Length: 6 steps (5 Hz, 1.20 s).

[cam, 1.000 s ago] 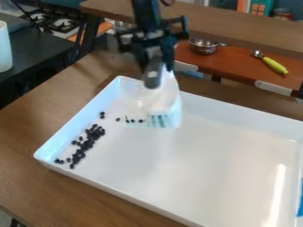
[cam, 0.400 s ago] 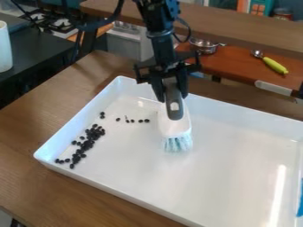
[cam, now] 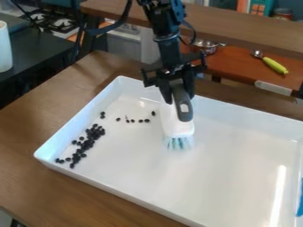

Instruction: Sweep into pile

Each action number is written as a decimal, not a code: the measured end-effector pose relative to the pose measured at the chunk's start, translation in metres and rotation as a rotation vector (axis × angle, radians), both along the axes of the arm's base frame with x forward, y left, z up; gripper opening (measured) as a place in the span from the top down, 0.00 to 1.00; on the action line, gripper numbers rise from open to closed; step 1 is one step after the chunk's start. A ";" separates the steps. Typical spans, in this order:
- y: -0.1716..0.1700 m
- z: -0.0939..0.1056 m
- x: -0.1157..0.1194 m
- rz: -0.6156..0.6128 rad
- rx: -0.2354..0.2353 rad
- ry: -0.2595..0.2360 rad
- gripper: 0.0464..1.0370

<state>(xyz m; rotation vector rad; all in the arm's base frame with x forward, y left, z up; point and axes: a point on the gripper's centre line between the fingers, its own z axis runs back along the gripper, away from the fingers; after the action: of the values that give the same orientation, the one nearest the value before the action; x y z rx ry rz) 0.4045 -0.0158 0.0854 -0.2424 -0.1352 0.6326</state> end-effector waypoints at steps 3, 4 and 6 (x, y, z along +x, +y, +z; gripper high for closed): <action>0.057 -0.002 -0.001 0.172 0.026 0.002 0.56; 0.077 -0.003 -0.003 0.229 0.026 -0.006 0.56; 0.091 -0.008 -0.028 0.328 0.025 -0.032 0.56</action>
<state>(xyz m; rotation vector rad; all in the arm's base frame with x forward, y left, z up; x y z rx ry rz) 0.3766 0.0756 0.0773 -0.2082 -0.2159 0.9521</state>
